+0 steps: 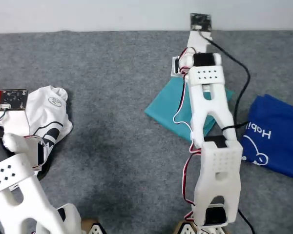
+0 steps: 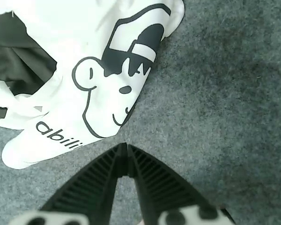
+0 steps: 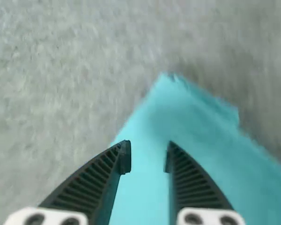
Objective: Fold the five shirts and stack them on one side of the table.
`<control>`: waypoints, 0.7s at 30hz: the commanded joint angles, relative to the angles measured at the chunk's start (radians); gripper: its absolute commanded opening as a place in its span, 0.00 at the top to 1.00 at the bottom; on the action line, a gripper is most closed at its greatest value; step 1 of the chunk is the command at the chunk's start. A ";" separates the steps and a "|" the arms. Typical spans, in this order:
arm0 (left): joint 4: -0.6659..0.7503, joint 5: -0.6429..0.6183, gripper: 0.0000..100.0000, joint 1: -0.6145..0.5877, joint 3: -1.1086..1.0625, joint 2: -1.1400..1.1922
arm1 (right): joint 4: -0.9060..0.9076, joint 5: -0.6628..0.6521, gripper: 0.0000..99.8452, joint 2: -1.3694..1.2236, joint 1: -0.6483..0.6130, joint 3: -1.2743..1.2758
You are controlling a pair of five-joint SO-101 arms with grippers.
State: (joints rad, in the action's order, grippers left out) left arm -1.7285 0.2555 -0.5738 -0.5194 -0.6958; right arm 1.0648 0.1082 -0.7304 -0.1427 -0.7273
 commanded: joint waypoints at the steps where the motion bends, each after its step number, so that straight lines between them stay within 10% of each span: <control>1: 0.005 0.006 1.00 0.005 0.004 -0.020 | -0.186 -0.117 0.94 -0.077 -0.002 -0.055; 10: 0.005 0.003 1.00 0.005 0.004 -0.020 | -0.318 -0.215 0.94 -0.248 -0.015 -0.057; 21: 0.005 0.003 1.00 0.005 0.004 -0.020 | -0.021 -0.210 0.94 -0.111 -0.005 -0.230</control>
State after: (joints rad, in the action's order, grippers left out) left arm -1.7285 0.2555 -0.5738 -0.5194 -0.6958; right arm 0.9851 -0.0928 -0.9513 -0.1504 -0.8669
